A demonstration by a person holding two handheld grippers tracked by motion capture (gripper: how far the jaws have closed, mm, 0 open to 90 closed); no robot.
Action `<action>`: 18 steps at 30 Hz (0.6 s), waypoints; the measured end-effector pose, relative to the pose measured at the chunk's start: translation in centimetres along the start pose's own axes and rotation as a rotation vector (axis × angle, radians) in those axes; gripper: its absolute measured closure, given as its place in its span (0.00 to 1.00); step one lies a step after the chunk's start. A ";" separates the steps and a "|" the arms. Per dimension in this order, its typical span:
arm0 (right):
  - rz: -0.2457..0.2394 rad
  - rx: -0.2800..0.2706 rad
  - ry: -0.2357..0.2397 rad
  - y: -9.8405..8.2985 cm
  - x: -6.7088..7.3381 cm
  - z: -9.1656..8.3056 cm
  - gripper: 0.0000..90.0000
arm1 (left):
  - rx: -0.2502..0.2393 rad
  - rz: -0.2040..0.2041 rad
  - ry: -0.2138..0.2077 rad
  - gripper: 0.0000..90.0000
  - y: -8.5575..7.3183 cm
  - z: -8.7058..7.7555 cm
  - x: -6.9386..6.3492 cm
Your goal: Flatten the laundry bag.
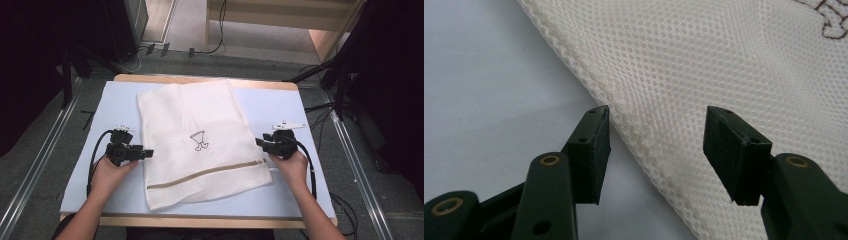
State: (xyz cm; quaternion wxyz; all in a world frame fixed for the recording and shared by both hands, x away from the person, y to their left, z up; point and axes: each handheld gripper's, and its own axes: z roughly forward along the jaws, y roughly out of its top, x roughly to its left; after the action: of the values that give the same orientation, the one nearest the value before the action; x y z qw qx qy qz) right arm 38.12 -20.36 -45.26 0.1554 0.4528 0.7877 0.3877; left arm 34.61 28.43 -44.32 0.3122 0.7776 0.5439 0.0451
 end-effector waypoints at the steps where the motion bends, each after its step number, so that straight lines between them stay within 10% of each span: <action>1: 0.000 0.003 0.006 0.0 0.1 0.2 0.66 | 0.003 -0.008 -0.003 0.50 0.0 0.2 0.0; 18: -0.027 0.095 0.021 -0.1 0.9 3.3 0.66 | -0.095 0.009 0.065 0.62 -1.4 0.5 -0.6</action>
State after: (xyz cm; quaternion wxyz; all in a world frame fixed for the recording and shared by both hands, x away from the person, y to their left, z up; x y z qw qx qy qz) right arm 39.51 -18.11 -47.41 0.1309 0.4448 0.8129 0.3526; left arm 33.43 28.01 -45.30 0.3308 0.7623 0.5477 0.0977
